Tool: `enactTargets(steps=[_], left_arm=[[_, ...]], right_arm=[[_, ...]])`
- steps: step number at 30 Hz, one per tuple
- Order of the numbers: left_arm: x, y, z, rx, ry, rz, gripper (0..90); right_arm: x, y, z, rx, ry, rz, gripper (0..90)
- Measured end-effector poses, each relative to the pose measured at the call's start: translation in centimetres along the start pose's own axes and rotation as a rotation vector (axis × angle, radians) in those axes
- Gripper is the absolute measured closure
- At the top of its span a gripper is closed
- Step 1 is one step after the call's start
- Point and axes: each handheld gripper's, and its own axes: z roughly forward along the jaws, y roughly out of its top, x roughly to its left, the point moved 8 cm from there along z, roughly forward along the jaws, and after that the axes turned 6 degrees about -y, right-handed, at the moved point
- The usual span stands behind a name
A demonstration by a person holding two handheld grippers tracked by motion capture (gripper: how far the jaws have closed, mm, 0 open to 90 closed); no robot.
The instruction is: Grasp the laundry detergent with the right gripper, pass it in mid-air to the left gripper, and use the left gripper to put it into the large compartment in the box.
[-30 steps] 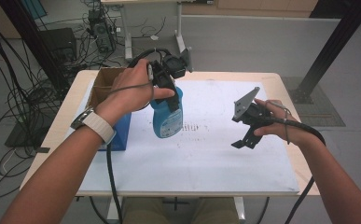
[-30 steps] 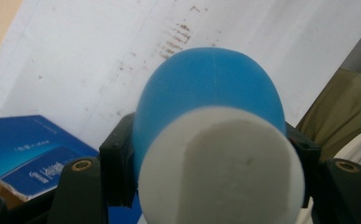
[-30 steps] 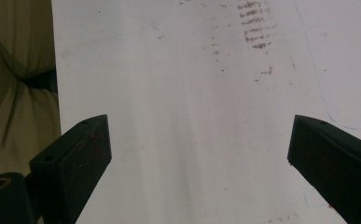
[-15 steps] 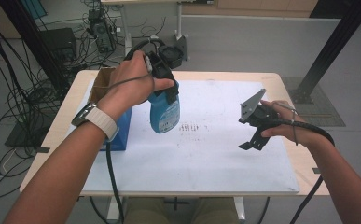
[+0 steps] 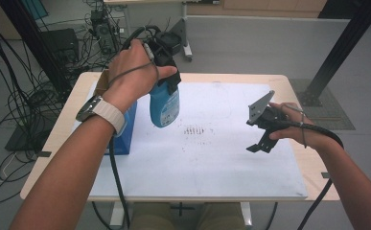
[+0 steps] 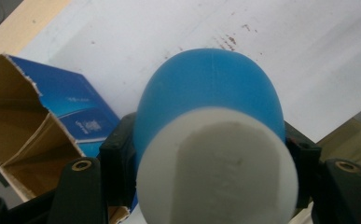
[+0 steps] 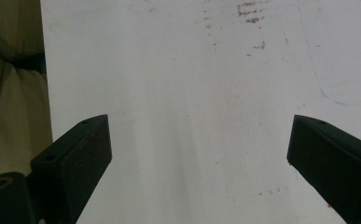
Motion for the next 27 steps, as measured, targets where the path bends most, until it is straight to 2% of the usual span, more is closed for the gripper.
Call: enactTargets(steps=[9,15,20,27], left_arm=[[1.5,0.1,-1.7,-0.027,0.045,-0.105,36.8],[3.3,-0.2,-2.9,-0.035,0.076,-0.184,36.8],[4.7,-0.7,-3.3,-0.040,0.105,-0.243,36.8],[6.5,-1.3,-3.9,-0.052,0.110,-0.315,36.8]], right_arm=[[-0.4,-0.4,-0.1,0.002,-0.007,0.016,6.5],[-0.5,-0.6,0.0,0.003,-0.006,0.018,6.5],[-0.7,-0.8,0.0,0.003,-0.010,0.020,6.5],[-0.8,-1.1,0.1,0.008,-0.007,0.022,6.5]])
